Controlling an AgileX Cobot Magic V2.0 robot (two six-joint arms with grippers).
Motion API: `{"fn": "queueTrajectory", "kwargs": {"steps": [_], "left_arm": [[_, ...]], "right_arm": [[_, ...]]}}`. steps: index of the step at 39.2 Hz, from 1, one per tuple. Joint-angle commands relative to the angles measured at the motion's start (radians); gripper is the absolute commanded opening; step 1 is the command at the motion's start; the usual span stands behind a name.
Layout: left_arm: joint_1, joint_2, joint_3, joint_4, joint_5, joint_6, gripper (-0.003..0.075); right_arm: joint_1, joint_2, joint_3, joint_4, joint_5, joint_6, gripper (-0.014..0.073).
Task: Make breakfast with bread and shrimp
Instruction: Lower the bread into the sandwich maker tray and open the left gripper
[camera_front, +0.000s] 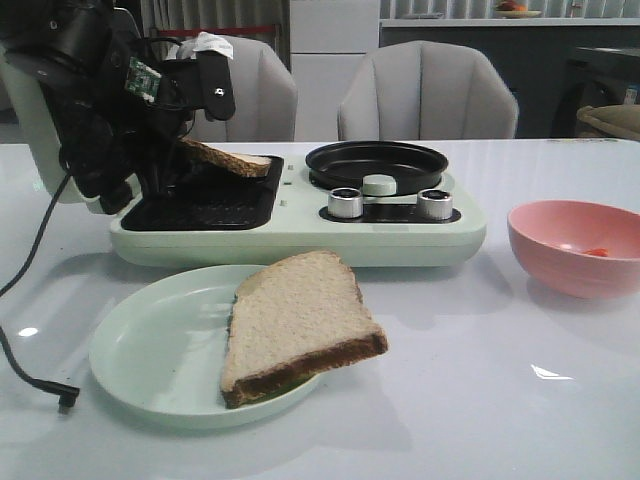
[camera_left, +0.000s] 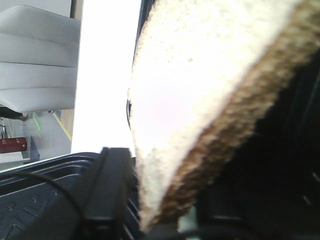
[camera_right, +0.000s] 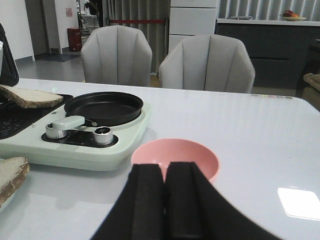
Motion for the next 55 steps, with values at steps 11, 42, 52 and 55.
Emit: {"fn": "queueTrajectory", "kwargs": {"steps": [11,42,52,55], "left_arm": [[-0.020,-0.064,-0.032,-0.167,0.013,-0.012,0.0613],[-0.040,-0.200,-0.032,-0.617,0.124,0.095,0.0604],[-0.057,-0.239,-0.032,-0.721,0.162,0.096,0.0604],[-0.062,-0.264,-0.032,-0.739,0.160,0.096,0.0604]], "right_arm": [[-0.005,-0.022,-0.016,0.000,-0.078,-0.008,0.0134],[-0.005,-0.022,-0.016,0.000,-0.078,-0.008,0.0134],[-0.005,-0.022,-0.016,0.000,-0.078,-0.008,0.0134],[-0.005,-0.022,-0.016,0.000,-0.078,-0.008,0.0134]]}}
